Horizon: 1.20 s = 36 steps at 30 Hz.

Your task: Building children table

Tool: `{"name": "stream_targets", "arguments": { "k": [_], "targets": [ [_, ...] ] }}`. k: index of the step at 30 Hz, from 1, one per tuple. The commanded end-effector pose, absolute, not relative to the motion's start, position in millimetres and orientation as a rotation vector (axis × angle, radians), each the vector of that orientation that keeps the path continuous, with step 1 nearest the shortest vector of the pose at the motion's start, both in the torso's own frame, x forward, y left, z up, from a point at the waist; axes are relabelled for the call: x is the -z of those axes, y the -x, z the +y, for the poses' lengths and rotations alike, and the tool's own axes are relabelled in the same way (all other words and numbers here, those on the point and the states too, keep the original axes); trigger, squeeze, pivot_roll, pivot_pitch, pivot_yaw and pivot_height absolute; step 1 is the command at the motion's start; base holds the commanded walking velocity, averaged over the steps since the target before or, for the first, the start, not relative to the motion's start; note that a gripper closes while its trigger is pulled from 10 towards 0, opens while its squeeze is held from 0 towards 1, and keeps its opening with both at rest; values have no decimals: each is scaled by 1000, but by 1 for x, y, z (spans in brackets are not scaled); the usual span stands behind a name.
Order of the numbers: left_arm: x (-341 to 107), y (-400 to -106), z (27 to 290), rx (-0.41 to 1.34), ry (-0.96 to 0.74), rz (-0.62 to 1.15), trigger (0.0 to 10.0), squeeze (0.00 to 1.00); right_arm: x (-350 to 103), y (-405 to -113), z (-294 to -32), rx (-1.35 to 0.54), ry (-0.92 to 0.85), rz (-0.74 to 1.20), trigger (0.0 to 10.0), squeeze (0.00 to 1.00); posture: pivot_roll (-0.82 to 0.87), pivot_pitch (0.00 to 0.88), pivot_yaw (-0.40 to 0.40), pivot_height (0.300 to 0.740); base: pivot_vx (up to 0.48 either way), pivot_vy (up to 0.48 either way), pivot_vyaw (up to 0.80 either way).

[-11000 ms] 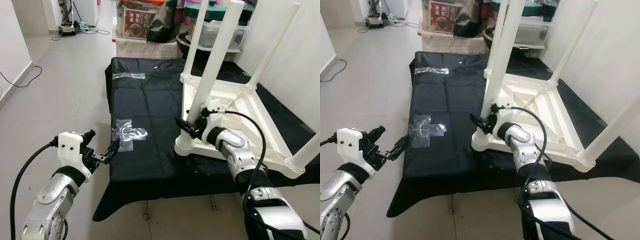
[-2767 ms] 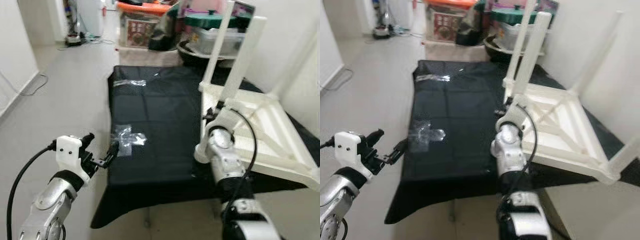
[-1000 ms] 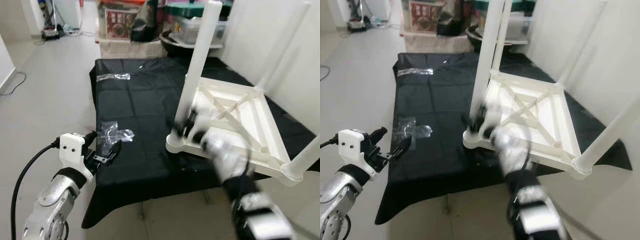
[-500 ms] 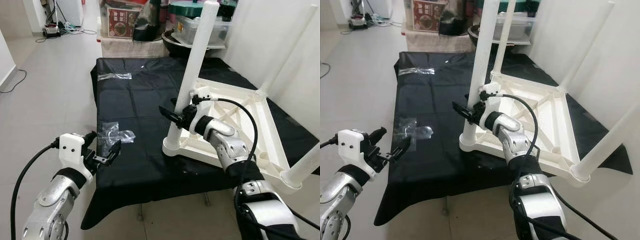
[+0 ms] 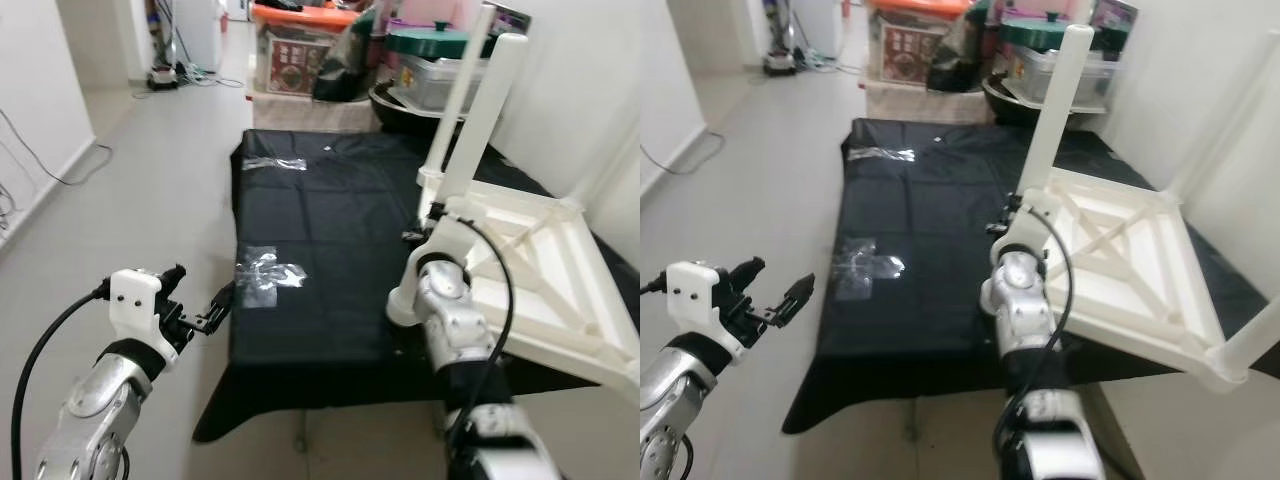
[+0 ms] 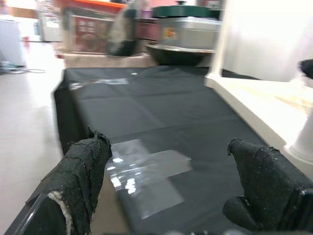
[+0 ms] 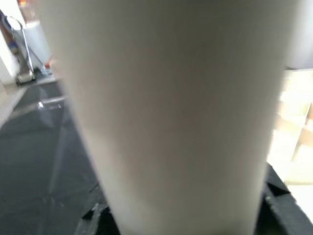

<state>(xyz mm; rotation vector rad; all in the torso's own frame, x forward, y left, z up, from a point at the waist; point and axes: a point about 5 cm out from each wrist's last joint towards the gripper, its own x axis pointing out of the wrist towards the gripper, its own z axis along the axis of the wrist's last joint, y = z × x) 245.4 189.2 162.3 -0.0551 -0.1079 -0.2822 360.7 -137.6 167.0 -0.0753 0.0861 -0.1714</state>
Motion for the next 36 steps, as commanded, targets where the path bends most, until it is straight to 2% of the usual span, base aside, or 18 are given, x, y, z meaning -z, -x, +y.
{"name": "stream_targets", "arguments": {
  "k": [1, 3, 4, 6, 7, 9, 10, 19, 21, 22, 23, 25, 27, 28, 30, 32, 34, 36],
  "targets": [
    [-162, -245, 187, 298, 57, -99, 10000, 0, -140, -353, -130, 102, 90, 223, 10000, 1000, 143, 0, -111, 740, 0, 0, 0],
    [-162, -246, 187, 301, 57, -98, 10000, 0, -163, -368, -122, -33, 2, 141, 10000, 1000, 144, 0, -112, 740, 0, 0, 0],
    [-162, -246, 187, 301, 57, -98, 10000, 0, -171, -372, -122, -56, 3, 117, 10000, 733, 144, 0, -112, 740, 0, 0, 0],
    [-162, -246, 187, 302, 56, -97, 10000, 0, -176, -375, -122, -62, 3, 101, 10000, 733, 144, 0, -112, 740, 0, 0, 0],
    [-162, -246, 187, 301, 58, -98, 10000, 0, -192, -381, -119, -194, -100, 49, 10000, 0, 142, 0, -111, 740, 0, 0, 0],
    [-162, -246, 187, 301, 59, -98, 10000, 0, -199, -381, -119, -249, -119, 15, 10000, 0, 141, 0, -107, 740, 0, 0, 0],
    [-162, -247, 187, 305, 59, -98, 10000, 0, -212, -378, -118, -509, -116, -61, 10000, 0, 140, 0, -106, 740, 0, 0, 0],
    [-162, -248, 187, 312, 59, -98, 10000, 0, -185, -364, -106, -892, -5, 8, 10000, 0, 149, 0, -109, 740, 0, 0, 0],
    [-162, -248, 187, 310, 58, -98, 10000, 0, -173, -366, -99, -899, -4, 41, 4745, 0, 160, 0, -115, 740, 0, 0, 0],
    [-162, -248, 187, 310, 58, -98, 10000, 0, -173, -366, -99, -899, -4, 41, 4745, 0, 160, 0, -115, 740, 0, 0, 0],
    [-162, -248, 187, 308, 57, -97, 10000, 0, -169, -372, -97, -824, 9, 54, 0, 0, 165, 0, -116, 740, 0, 0, 0],
    [-162, -248, 187, 307, 57, -97, 10000, 0, -168, -376, -97, -780, 17, 59, 0, 0, 165, 0, -116, 740, 0, 0, 0],
    [-162, -247, 187, 307, 56, -96, 10000, 0, -158, -393, -117, -353, 40, 167, 0, 0, 156, 0, -111, 740, 0, 0, 0],
    [-162, -247, 187, 307, 56, -96, 10000, 0, -158, -393, -117, -353, 40, 167, 0, 0, 156, 0, -111, 740, 0, 0, 0],
    [-162, -247, 187, 308, 58, -96, 10000, 0, -144, -394, -155, 128, 38, 296, 0, 0, 155, 0, -112, 740, 0, 0, 0],
    [-162, -247, 187, 308, 58, -96, 10000, 0, -144, -394, -155, 128, 38, 296, 0, 0, 155, 0, -112, 740, 0, 0, 0],
    [-163, -246, 187, 304, 58, -99, 10000, 0, -128, -373, -184, 412, 85, 336, 0, 0, 149, 0, -115, 740, 0, 0, 0],
    [-163, -246, 187, 301, 59, -100, 10000, 0, -124, -365, -191, 468, 103, 331, 0, 0, 149, 0, -115, 740, 0, 0, 0]
  ]
}}
